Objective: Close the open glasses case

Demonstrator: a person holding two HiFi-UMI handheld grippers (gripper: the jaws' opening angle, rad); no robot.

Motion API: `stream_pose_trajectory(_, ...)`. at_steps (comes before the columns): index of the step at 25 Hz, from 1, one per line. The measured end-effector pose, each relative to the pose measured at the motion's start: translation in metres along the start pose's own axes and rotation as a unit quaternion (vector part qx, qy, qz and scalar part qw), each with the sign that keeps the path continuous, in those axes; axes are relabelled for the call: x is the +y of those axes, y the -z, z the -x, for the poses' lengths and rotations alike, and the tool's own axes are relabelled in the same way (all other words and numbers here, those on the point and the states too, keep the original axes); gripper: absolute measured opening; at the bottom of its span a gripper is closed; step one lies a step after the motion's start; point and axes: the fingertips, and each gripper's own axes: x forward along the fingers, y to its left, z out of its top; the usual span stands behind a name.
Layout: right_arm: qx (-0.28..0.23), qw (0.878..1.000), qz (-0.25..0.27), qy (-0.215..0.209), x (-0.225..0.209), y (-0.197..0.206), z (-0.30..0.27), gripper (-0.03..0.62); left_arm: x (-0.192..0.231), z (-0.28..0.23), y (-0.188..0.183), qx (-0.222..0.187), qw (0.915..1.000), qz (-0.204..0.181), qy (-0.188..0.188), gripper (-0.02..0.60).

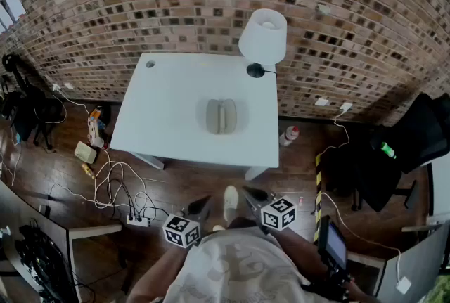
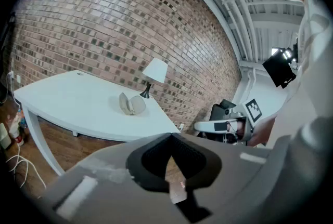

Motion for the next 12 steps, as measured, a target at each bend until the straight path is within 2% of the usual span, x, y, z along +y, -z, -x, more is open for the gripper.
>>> stream_pose_trajectory(12,0.018,1.0,-0.001,-0.011,-0.046,-0.046,-0.053,0.008,0.036,-0.044,-0.033,0.015,0.9999,0.003,0.001,0.002)
